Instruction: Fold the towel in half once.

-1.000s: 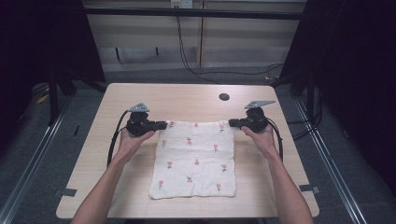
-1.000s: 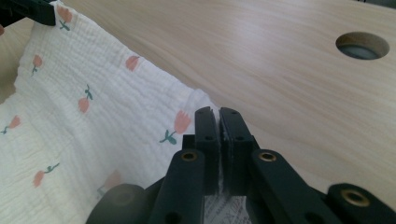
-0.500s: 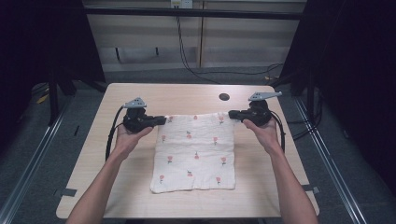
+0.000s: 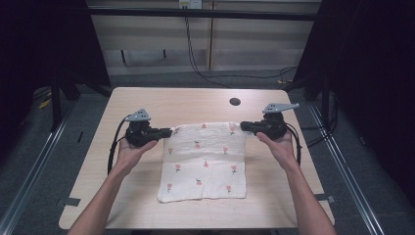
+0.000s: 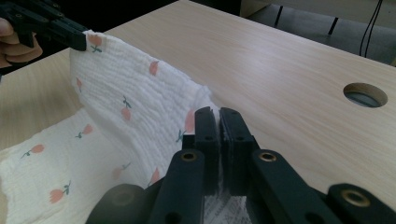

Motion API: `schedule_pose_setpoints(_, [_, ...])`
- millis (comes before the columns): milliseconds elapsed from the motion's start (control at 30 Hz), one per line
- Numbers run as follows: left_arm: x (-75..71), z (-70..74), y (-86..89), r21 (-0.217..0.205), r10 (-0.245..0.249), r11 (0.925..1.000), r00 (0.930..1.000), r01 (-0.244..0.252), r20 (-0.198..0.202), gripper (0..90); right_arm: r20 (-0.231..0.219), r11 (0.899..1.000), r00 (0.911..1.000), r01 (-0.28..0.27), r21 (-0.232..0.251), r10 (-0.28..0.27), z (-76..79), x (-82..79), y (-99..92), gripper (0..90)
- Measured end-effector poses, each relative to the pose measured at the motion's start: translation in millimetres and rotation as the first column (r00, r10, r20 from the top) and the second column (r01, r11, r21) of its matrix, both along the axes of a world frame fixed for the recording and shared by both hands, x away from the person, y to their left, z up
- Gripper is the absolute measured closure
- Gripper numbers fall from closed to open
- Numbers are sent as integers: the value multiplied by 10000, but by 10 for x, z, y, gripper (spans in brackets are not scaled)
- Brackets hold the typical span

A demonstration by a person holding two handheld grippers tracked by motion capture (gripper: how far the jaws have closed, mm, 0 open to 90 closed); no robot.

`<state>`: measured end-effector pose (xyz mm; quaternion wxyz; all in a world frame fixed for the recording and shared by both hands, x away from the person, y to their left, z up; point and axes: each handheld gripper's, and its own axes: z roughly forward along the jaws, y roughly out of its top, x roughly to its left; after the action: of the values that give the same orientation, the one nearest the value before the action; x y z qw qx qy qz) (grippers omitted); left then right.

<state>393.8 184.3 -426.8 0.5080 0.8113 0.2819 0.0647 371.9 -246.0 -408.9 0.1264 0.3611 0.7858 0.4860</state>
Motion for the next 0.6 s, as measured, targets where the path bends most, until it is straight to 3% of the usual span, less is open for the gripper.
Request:
schedule_pose_setpoints(167, [-75,64,13,74,-270,9996,9995,269,166,859,17,9999,9999,-105,-45,105,29,-75,-24,868])
schedule_pose_setpoints(300, [-144,124,28,-48,-409,9991,9984,411,398,859,32,9995,9999,-153,266,152,60,-127,-65,868])
schedule_pose_setpoints(533, [-244,110,25,8,-479,9989,9985,479,282,860,162,9994,9995,-266,236,263,88,-238,-55,867])
schedule_pose_setpoints(600, [-278,111,27,-157,-506,9986,9983,510,276,860,199,9991,9993,-309,291,304,95,-272,-55,867])
